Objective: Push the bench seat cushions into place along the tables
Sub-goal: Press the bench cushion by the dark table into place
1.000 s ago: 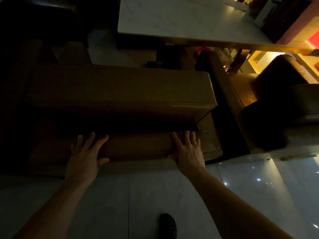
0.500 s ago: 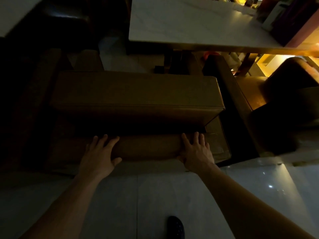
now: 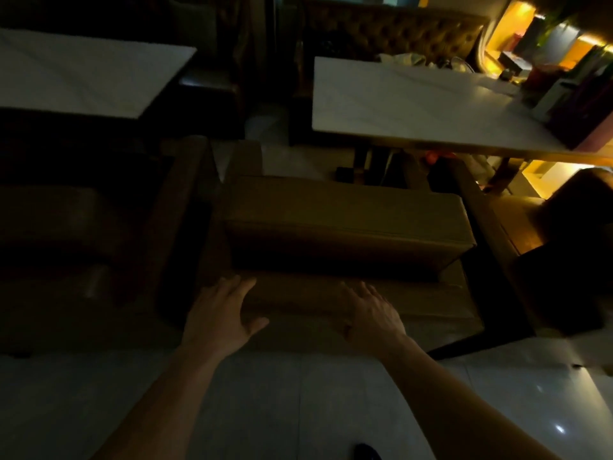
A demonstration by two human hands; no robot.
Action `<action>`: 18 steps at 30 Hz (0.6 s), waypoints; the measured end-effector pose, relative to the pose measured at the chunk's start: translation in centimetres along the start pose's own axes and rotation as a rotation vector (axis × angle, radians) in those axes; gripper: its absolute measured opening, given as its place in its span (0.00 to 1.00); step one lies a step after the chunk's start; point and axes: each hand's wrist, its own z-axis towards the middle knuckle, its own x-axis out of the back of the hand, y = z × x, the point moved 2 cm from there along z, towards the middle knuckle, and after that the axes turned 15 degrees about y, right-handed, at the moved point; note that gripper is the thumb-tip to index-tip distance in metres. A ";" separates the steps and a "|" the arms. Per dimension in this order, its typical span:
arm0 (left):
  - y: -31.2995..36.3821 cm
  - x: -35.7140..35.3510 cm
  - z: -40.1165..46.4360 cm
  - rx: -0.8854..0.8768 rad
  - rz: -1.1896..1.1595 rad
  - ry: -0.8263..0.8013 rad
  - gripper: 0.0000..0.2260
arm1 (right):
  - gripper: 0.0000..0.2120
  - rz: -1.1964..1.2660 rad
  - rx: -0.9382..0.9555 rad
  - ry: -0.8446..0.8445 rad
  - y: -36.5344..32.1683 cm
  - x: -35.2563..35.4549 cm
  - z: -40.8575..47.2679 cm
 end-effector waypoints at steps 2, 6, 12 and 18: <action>-2.3 2.1 -1.0 0.006 -0.002 0.021 0.37 | 0.44 0.019 0.029 0.002 -3.6 0.3 -0.4; -8.2 5.7 -2.9 0.067 0.005 0.024 0.36 | 0.44 0.069 0.105 -0.011 -11.9 1.0 -1.3; -17.5 9.2 -3.3 0.159 -0.021 0.098 0.36 | 0.38 0.107 0.194 0.044 -22.5 -0.1 0.4; -28.8 10.8 -0.8 0.189 0.027 0.125 0.36 | 0.41 0.109 0.212 0.011 -33.6 -3.5 5.6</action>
